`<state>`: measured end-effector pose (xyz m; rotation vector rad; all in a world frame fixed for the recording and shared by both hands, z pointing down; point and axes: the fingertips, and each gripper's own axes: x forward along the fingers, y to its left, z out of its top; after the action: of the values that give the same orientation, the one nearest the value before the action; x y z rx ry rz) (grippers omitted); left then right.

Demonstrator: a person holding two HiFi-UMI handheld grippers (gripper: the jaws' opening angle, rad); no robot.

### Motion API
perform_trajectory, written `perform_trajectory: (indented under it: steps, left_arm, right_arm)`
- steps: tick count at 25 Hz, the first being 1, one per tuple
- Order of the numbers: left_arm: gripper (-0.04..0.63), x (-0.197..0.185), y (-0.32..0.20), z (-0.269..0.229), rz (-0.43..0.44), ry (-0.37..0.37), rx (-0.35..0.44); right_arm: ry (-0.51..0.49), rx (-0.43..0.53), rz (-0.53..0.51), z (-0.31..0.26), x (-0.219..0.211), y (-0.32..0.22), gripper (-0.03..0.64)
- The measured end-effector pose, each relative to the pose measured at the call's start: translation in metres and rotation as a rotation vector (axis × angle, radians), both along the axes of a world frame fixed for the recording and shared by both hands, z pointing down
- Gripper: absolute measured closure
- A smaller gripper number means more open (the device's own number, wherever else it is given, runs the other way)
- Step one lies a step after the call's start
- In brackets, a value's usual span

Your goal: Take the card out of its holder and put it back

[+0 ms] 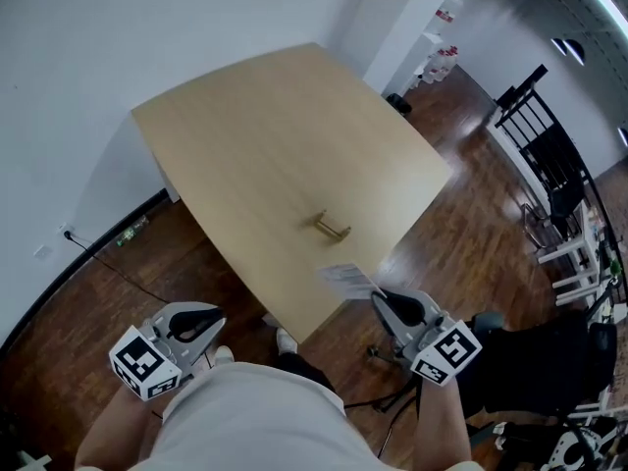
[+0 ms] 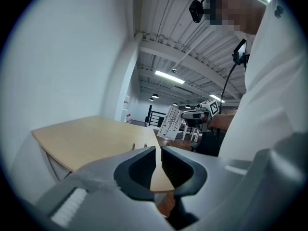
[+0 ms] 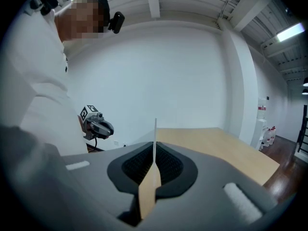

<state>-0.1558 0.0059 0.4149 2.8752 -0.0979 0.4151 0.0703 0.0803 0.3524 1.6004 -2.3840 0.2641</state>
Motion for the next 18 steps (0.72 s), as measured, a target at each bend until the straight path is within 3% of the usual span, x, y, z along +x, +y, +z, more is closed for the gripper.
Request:
perform_trajectory:
  steps: [12, 18]
  left_arm:
    - [0.552, 0.069, -0.008, 0.001, -0.131, -0.018, -0.01]
    - [0.552, 0.092, -0.009, 0.002, -0.203, -0.034, -0.02]
  right_arm:
    - [0.004, -0.063, -0.109, 0.043, 0.11, -0.084, 0.597]
    - [0.0, -0.106, -0.162, 0.076, 0.141, -0.118, 0.597]
